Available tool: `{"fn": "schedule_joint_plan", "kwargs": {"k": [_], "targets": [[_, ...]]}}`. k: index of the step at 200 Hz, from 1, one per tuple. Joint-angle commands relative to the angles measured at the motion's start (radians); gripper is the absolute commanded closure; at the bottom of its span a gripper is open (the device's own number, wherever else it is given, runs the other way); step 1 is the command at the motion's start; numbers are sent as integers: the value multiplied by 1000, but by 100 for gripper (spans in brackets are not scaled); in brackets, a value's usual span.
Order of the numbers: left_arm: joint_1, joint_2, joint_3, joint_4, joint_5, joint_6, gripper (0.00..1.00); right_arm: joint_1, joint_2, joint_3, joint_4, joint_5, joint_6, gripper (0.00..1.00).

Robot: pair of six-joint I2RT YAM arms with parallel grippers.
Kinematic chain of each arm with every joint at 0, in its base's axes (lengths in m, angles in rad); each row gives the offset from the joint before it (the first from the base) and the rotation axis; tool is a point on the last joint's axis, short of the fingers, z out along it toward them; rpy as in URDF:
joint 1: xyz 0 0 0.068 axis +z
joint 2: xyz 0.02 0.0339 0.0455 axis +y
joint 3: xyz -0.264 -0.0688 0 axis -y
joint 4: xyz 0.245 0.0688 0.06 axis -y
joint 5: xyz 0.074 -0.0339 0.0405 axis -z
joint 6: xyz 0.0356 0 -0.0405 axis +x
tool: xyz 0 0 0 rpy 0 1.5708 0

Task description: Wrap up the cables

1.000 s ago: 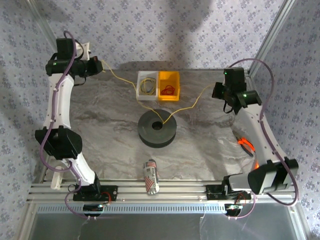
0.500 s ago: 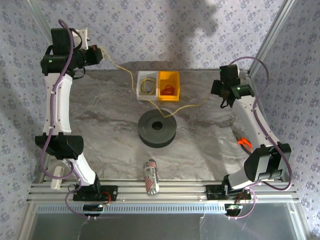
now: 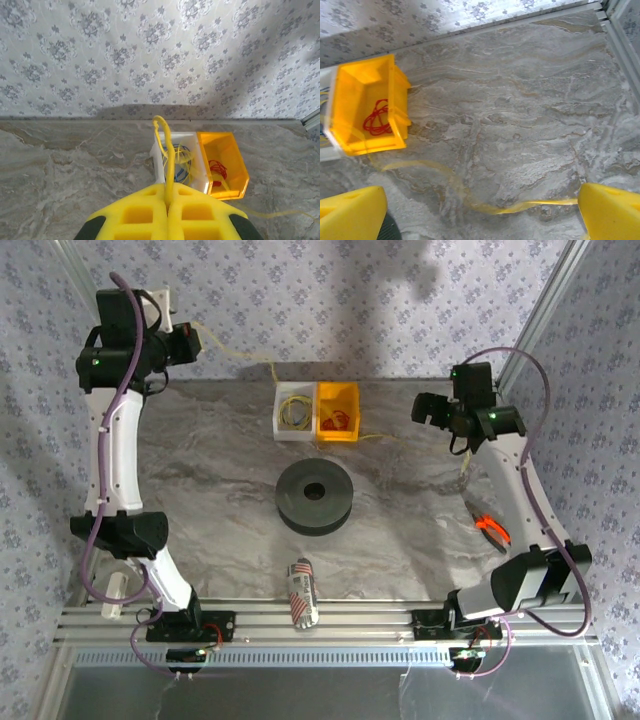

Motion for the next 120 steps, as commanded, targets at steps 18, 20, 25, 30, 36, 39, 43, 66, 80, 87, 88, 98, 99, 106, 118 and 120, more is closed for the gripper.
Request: {"fn": "schedule_joint_plan", "kwargs": {"k": [18, 20, 25, 30, 36, 39, 43, 66, 80, 87, 88, 98, 99, 106, 118, 120], "targets": [[-8, -31, 57, -16, -30, 0, 100, -90, -62, -10, -12, -218, 52, 0], [-8, -33, 57, -16, -29, 0, 100, -90, -64, -12, -12, -216, 50, 0], [-8, -33, 58, -15, -28, -2, 100, -86, -66, -10, -15, -212, 43, 0], [-9, -33, 56, -16, -29, -4, 100, -82, -68, -7, -17, -212, 35, 0], [-11, -35, 56, -16, -26, -4, 100, -70, -71, -9, -10, -211, 24, 0], [-14, -35, 56, -16, -26, -4, 100, -63, -74, -10, -5, -210, 19, 0], [-17, -35, 56, -18, -27, -4, 100, -53, -78, -10, 1, -209, 10, 0], [-35, -43, 54, -18, -35, -4, 100, 43, -82, -5, 68, -212, -64, 0], [-46, -52, 50, -18, -42, -4, 100, 113, -61, 5, 133, -247, -109, 0], [-52, -58, 46, -17, -45, -6, 100, 154, -41, 20, 161, -252, -131, 0], [-52, -59, 45, -17, -46, -6, 100, 161, -37, 23, 162, -252, -134, 0], [-64, -70, 29, -11, -48, -5, 100, 221, 11, 60, 199, -272, -172, 0], [-64, -71, 28, -11, -48, -5, 100, 227, 16, 64, 203, -274, -177, 0], [-71, -80, 12, -5, -54, -7, 100, 273, 58, 99, 221, -268, -206, 0], [-81, -97, -16, 4, -59, -8, 100, 341, 146, 167, 251, -265, -259, 0], [-83, -99, -21, 6, -60, -10, 100, 351, 158, 180, 256, -265, -267, 0]]}}
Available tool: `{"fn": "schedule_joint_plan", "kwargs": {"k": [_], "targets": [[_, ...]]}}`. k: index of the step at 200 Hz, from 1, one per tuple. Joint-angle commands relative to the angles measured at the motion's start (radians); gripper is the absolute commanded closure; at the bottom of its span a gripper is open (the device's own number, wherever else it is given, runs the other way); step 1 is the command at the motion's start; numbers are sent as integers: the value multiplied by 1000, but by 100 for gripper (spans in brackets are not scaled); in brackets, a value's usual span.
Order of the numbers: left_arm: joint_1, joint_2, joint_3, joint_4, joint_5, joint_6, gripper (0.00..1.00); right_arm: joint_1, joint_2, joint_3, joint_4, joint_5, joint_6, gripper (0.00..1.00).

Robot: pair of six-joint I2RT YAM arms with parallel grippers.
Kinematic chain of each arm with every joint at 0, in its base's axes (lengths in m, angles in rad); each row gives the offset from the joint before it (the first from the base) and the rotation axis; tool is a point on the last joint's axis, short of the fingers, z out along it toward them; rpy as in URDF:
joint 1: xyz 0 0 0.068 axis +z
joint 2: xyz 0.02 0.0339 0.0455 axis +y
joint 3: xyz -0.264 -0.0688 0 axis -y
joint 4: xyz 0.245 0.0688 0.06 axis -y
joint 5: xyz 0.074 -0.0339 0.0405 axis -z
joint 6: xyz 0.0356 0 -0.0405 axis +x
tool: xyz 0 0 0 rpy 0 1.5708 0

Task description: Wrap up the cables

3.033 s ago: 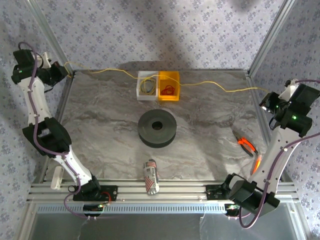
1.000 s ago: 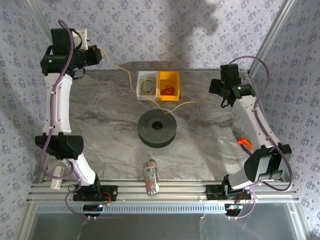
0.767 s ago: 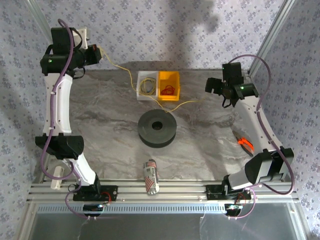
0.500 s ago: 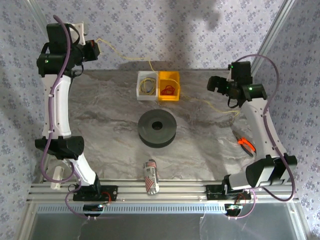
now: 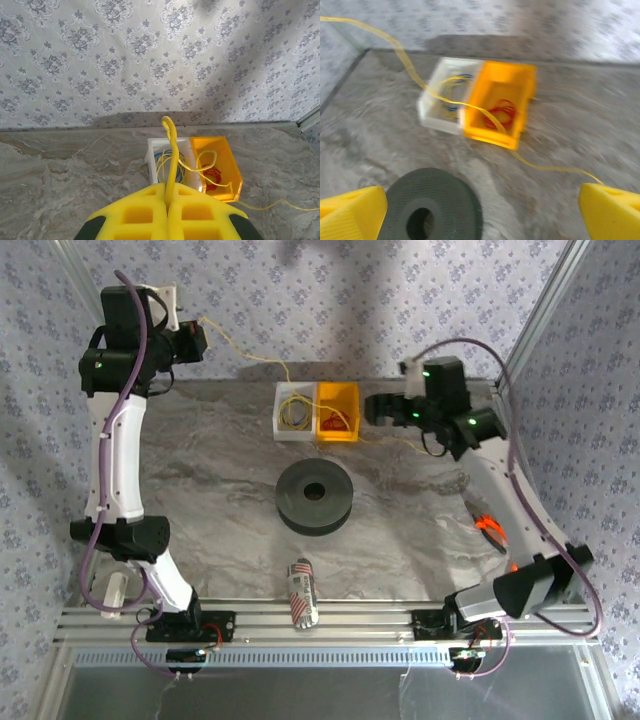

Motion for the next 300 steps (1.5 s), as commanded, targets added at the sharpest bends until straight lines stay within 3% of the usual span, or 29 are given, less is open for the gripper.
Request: {"fn": "schedule_joint_plan", "kwargs": {"k": [1, 38, 86, 133, 176, 242, 260, 263, 269, 275, 300], "targets": [[-20, -69, -31, 14, -16, -11, 100, 110, 144, 122, 117, -34, -141, 0], [-36, -120, -110, 32, -26, -21, 100, 213, 432, 382, 199, -63, -233, 2], [-36, -179, -215, 54, -32, -27, 100, 274, 651, 612, 283, -97, -411, 2], [-37, -210, -288, 75, -31, -32, 100, 309, 778, 792, 284, -96, -506, 5], [-36, -225, -317, 84, -28, -32, 100, 310, 892, 943, 232, -167, -515, 27], [-36, -222, -307, 89, -5, -33, 100, 313, 949, 973, 233, -224, -536, 33], [-36, -225, -317, 88, -4, -33, 100, 313, 964, 995, 234, -206, -536, 47], [-37, -227, -319, 87, -3, -33, 100, 314, 967, 998, 235, -202, -534, 56], [-36, -229, -325, 87, -3, -33, 100, 314, 972, 1002, 240, -181, -530, 84], [-36, -234, -332, 87, -4, -32, 100, 315, 975, 1002, 249, -162, -526, 95], [-36, -257, -369, 75, -7, -22, 100, 315, 986, 1002, 271, -152, -532, 97]]}}
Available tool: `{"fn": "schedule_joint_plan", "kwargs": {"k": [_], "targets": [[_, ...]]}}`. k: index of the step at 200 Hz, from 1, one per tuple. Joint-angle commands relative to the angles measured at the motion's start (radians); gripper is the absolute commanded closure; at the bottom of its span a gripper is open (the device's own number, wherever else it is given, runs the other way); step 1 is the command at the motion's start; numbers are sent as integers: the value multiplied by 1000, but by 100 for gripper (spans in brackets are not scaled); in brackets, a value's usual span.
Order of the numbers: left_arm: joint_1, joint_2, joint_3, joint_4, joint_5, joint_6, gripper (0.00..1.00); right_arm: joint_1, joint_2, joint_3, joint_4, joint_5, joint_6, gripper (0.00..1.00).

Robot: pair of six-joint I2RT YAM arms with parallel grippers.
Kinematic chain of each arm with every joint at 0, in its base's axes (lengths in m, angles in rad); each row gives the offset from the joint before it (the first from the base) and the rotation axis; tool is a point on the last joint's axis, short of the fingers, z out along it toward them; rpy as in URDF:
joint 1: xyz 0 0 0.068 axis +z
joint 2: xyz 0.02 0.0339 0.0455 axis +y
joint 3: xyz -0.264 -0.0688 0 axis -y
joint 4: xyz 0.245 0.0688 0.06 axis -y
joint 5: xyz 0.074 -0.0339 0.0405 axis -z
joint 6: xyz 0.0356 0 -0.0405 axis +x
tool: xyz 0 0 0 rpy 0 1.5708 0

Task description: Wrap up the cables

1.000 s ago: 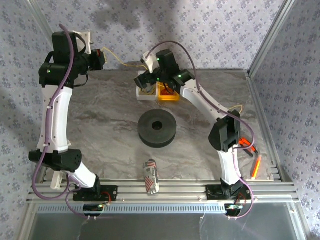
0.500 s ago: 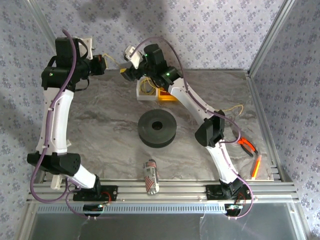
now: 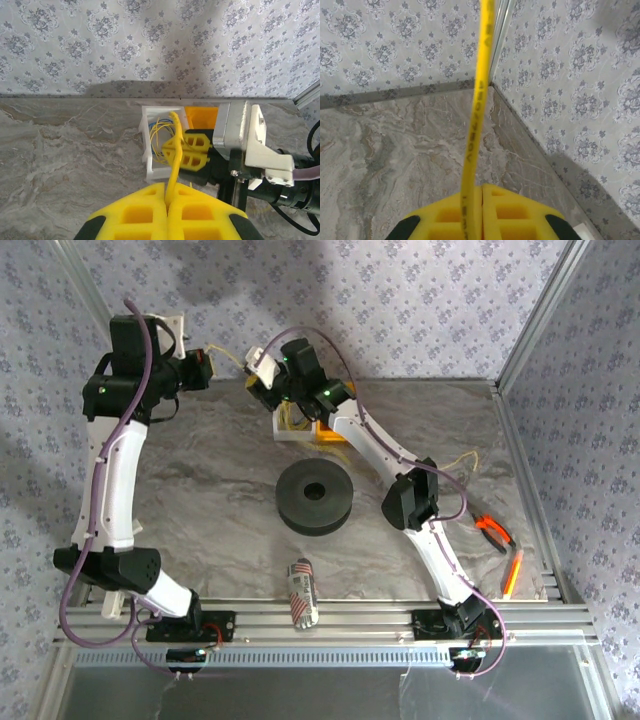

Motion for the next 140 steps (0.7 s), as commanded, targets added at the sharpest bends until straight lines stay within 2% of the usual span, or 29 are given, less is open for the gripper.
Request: {"fn": "schedule_joint_plan", "kwargs": {"k": [1, 10, 40, 44, 65, 77, 113, 140], "targets": [[-4, -52, -25, 7, 10, 2, 100, 1, 26, 45, 35, 32, -2, 97], [-2, -62, -43, 1, 4, 7, 100, 1, 30, 45, 40, 33, -6, 100], [22, -109, -136, -8, -4, 11, 100, 8, 39, 45, 35, 32, -69, 100], [27, -115, -148, -12, -2, 12, 95, 10, 39, 46, 31, 32, -83, 100], [59, -173, -226, -9, 29, 24, 50, 13, 43, 43, 11, 35, -162, 100], [81, -222, -286, 6, 47, 27, 34, 13, 47, 43, -1, 36, -201, 100], [122, -320, -468, -28, 60, 47, 19, 1, 57, 47, -9, 38, -258, 100], [117, -323, -682, 31, 182, -1, 15, -14, 58, 57, -1, 39, -249, 100]]}}
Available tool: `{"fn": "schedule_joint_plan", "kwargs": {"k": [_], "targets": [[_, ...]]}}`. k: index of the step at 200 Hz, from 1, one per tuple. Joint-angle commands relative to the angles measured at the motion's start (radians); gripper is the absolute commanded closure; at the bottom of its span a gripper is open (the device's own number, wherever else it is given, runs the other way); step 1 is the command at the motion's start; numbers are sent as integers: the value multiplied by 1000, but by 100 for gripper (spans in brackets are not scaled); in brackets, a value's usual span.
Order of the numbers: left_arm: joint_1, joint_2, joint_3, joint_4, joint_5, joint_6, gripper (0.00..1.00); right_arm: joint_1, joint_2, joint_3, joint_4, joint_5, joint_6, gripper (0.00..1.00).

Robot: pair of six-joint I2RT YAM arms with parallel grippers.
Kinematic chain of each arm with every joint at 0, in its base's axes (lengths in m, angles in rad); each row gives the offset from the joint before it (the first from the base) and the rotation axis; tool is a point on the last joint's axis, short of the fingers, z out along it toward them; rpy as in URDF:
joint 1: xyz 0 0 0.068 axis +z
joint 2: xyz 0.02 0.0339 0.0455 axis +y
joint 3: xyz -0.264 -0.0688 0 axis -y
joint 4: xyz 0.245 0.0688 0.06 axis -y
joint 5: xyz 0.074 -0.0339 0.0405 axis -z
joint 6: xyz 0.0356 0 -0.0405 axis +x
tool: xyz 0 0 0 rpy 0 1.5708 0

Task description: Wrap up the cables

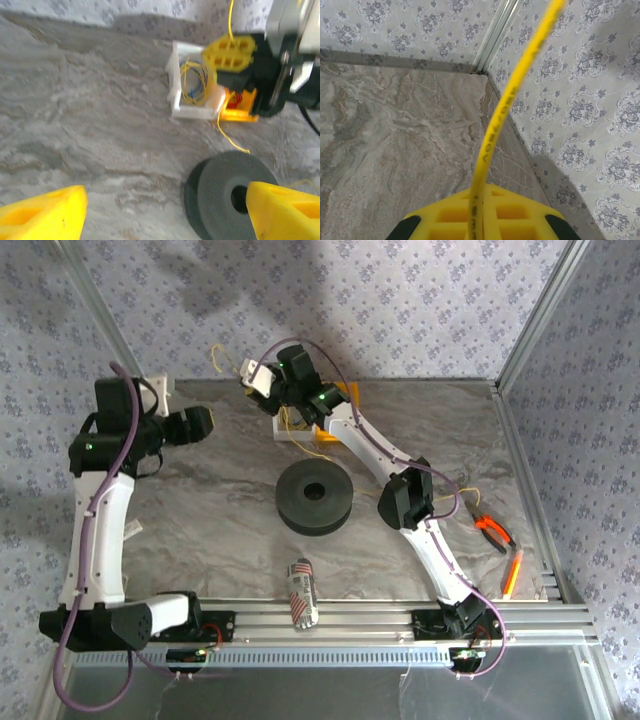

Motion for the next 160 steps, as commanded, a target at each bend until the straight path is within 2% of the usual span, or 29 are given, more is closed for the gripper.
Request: {"fn": "schedule_joint_plan", "kwargs": {"k": [1, 32, 59, 81, 160], "targets": [[-5, 13, -163, 33, 124, -30, 15, -15, 8, 49, -4, 14, -26, 100], [-103, 99, -350, 214, 251, -98, 16, -24, 9, 71, -8, 12, -25, 100], [-232, 230, -371, 330, 320, -122, 17, -23, 6, 77, -17, 17, -22, 100], [-277, 307, -388, 434, 365, -171, 17, -24, 6, 77, -28, 19, -16, 100], [-362, 525, -349, 456, 320, -134, 21, -15, 2, 77, -34, 30, -9, 100]]}}
